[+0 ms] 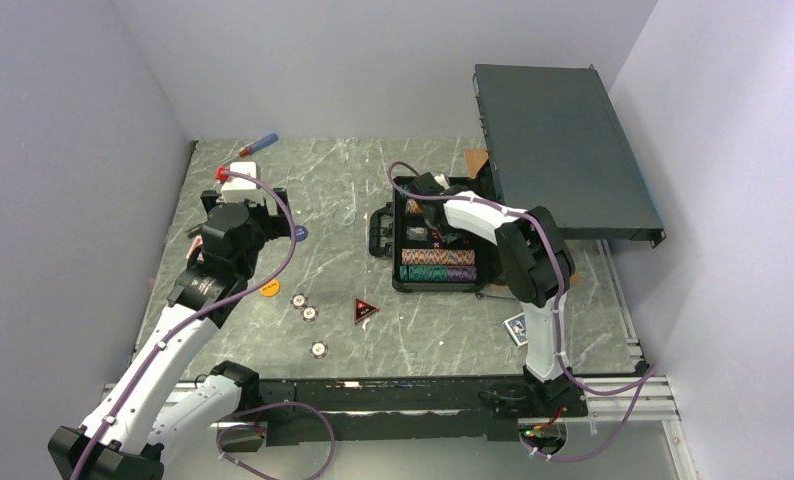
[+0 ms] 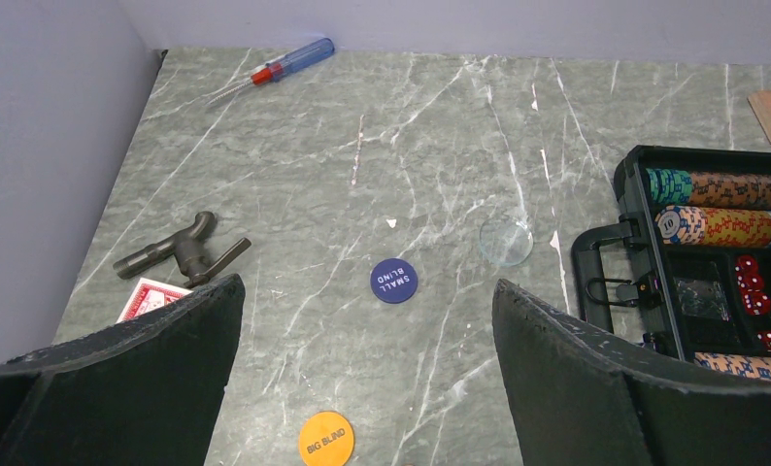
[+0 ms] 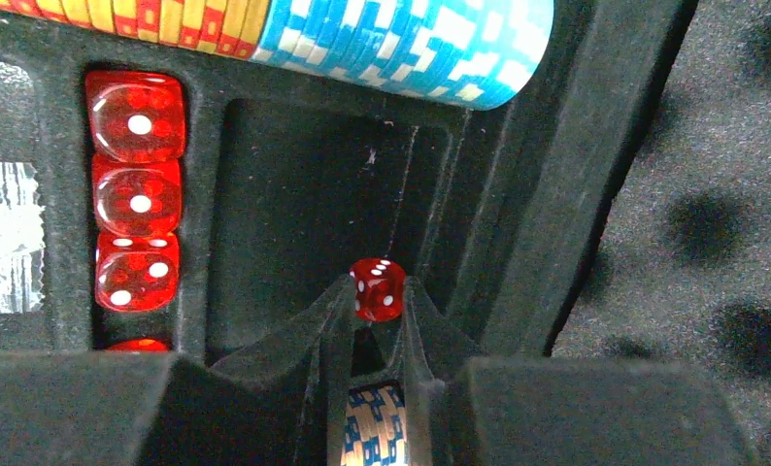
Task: Pack up texas hold em set
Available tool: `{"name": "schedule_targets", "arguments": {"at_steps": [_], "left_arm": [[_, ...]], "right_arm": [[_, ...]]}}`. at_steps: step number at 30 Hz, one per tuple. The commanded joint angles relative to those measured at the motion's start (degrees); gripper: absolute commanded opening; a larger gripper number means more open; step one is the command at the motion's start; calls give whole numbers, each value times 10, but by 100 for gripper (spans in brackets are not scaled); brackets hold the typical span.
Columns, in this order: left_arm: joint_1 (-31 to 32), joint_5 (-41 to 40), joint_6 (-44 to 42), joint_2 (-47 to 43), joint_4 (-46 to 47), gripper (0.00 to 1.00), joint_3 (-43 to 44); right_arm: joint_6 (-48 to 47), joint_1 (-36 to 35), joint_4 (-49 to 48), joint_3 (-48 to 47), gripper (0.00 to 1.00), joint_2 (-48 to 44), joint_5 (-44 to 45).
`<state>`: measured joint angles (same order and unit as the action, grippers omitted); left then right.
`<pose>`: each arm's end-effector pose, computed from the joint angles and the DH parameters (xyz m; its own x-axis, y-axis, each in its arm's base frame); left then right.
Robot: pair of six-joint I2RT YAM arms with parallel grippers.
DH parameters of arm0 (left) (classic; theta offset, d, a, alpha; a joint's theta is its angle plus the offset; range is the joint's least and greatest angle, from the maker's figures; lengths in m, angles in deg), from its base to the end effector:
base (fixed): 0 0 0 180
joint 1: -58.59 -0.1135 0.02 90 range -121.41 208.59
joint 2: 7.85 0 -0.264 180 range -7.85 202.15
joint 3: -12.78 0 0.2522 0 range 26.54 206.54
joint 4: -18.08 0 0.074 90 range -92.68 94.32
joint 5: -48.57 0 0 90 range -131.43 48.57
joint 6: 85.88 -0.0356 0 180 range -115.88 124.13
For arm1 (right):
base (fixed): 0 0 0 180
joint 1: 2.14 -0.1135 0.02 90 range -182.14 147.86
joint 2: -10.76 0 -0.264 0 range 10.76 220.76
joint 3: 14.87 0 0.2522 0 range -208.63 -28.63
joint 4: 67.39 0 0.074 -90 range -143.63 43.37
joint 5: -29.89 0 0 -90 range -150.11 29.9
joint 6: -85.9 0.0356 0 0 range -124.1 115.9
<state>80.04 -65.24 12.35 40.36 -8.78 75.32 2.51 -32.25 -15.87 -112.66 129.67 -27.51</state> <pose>0.1844 -0.0570 0.3496 -0.1952 -0.0640 -0.9787 -0.0608 0.9967 -0.0531 0.3677 0.1911 0.1545 -0.8528 -0.3825 -0.3556 -0.1866 0.8592 -0.4765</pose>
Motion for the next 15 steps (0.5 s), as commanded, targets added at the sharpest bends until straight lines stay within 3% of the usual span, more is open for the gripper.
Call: {"name": "schedule_targets", "arguments": {"at_steps": [1,7,15], "left_arm": [[0,4,7,-8,13,99,16],[0,2,7,-9,14,99,14],[0,2,7,-10,14,99,14]], "right_arm": [[11,-21,-65,23,12,34,-81],[14,-40,-91,-25,9,32,-114],[14,-37,-76,-64,8,57,-90]]}}
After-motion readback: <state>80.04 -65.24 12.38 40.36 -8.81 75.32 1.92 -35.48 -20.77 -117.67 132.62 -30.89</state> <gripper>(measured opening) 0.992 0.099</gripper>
